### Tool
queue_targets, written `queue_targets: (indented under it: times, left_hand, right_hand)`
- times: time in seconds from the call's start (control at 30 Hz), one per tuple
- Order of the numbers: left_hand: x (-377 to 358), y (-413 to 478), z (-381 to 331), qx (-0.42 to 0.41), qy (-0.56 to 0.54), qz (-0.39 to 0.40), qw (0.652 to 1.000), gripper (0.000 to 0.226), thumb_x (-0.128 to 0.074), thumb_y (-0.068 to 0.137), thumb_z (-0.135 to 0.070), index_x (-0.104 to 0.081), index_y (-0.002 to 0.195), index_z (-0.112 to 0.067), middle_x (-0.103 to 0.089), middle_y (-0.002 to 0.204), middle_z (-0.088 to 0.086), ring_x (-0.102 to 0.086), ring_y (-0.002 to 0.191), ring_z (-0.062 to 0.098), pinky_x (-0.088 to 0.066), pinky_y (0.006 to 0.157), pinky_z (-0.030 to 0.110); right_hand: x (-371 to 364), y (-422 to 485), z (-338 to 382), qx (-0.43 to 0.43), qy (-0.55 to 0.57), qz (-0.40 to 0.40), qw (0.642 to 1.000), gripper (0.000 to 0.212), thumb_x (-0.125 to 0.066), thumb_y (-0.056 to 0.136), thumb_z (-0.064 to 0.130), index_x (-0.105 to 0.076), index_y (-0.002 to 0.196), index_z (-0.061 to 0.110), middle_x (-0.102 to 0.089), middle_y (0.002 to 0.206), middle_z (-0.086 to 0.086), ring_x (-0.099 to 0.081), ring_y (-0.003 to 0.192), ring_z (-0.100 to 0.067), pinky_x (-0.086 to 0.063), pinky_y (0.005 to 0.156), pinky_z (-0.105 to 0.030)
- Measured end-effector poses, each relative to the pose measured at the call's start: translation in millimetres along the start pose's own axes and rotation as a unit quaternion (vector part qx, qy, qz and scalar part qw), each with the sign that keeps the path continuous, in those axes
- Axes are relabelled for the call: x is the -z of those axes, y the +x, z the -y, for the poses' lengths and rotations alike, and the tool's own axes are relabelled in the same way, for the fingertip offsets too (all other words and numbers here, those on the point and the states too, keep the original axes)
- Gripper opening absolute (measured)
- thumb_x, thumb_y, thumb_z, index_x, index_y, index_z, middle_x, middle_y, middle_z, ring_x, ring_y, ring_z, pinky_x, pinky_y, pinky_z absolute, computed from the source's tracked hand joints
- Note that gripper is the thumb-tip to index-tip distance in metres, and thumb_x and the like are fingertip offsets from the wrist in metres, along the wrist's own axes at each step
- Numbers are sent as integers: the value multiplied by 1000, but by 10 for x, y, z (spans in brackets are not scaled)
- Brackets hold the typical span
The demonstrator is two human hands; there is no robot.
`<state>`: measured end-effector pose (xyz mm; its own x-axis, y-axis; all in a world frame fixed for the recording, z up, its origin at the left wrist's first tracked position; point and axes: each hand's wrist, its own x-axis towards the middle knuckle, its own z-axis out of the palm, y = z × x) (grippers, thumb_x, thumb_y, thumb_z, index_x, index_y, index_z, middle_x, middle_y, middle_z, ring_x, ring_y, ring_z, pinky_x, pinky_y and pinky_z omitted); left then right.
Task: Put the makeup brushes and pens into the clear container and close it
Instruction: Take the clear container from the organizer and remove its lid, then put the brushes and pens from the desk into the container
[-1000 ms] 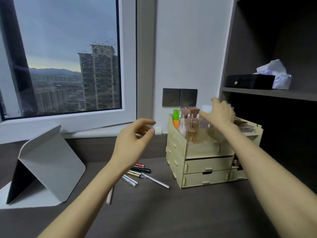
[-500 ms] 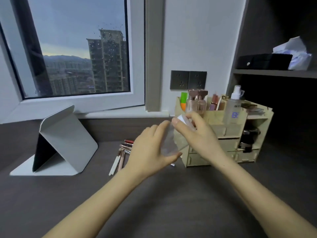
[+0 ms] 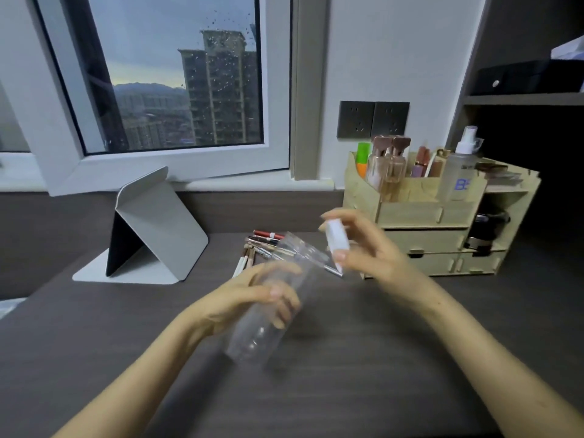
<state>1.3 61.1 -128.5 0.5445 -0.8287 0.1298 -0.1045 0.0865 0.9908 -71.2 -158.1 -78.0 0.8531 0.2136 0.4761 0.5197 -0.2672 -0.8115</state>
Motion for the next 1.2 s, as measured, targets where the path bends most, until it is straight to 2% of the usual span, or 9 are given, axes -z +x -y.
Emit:
queue_targets:
  times: [0.1, 0.27, 0.4, 0.47, 0.57, 0.67, 0.97, 1.1, 1.2]
  left_hand:
    - [164, -45, 58, -47, -67, -147, 986, 78, -85, 54, -40, -51, 118, -12, -66, 90, 15, -59, 75, 26, -53, 67, 35]
    - [419, -77, 188, -124, -83, -354, 923, 83, -86, 47, -42, -48, 119, -26, -61, 104, 11, -63, 90, 19, -49, 86, 31]
    - [506, -75, 294, -111, 12, -458, 882, 78, -84, 56, -35, -45, 123, -31, -55, 117, 9, -57, 104, 18, -44, 89, 29]
    - [537, -60, 327, -108, 61, -496, 859, 73, -79, 55, -37, -43, 119, -37, -54, 117, 5, -55, 102, 12, -43, 86, 25]
    - [614, -33, 395, -122, 129, -523, 834, 70, -83, 54, -42, -43, 112, -43, -55, 113, 1, -55, 98, 13, -45, 87, 30]
    - [680, -27, 510, -128, 182, -553, 803, 79, -78, 53, -52, -44, 122, -32, -56, 112, -3, -55, 102, 20, -47, 91, 40]
    - [702, -89, 619, -116, 370, -565, 729, 80, -86, 56, -25, -46, 125, -18, -54, 112, -2, -50, 107, 25, -43, 88, 40]
    - [731, -67, 611, -105, 395, -572, 711, 73, -84, 58, -27, -49, 121, -16, -59, 114, 3, -50, 107, 25, -38, 84, 34]
    - [762, -46, 619, -104, 421, -569, 699, 73, -84, 58, -28, -51, 121, -15, -61, 115, 4, -51, 107, 27, -38, 84, 33]
  right_hand:
    - [175, -75, -101, -19, 112, -83, 990, 53, -73, 62, 18, -55, 108, 39, -57, 111, 4, -61, 93, -5, -51, 78, -16]
    - [53, -315, -758, -161, 44, -164, 972, 38, -76, 71, -1, -55, 93, 22, -58, 106, -6, -60, 87, -9, -49, 71, -10]
    - [-15, -481, -1210, -251, -116, -169, 946, 39, -82, 64, 22, -47, 79, 31, -63, 114, 3, -61, 107, -20, -51, 93, -36]
    - [-39, -511, -1251, -284, -248, -108, 920, 38, -78, 64, 37, -44, 79, 35, -63, 112, 11, -59, 105, -17, -48, 90, -34]
    - [-99, -412, -1232, -263, -336, -58, 903, 32, -71, 74, 38, -51, 96, 28, -61, 111, 8, -54, 106, -14, -38, 81, -24]
    - [-168, -31, -1253, -163, -415, -121, 887, 33, -62, 85, 33, -61, 112, 13, -63, 114, -1, -55, 109, -21, -36, 82, -24]
    - [-357, 1039, -1819, -235, -690, 42, 683, 28, -47, 91, 9, -60, 116, 9, -61, 123, -10, -50, 117, -30, -44, 89, -33]
    - [-341, 1033, -1759, -243, -682, 22, 689, 28, -44, 90, 1, -60, 114, 4, -61, 119, -15, -57, 111, -32, -49, 85, -35]
    - [-252, 1059, -1375, -199, -498, -206, 818, 16, -48, 91, 11, -60, 95, 1, -68, 97, -20, -64, 88, -35, -45, 69, -35]
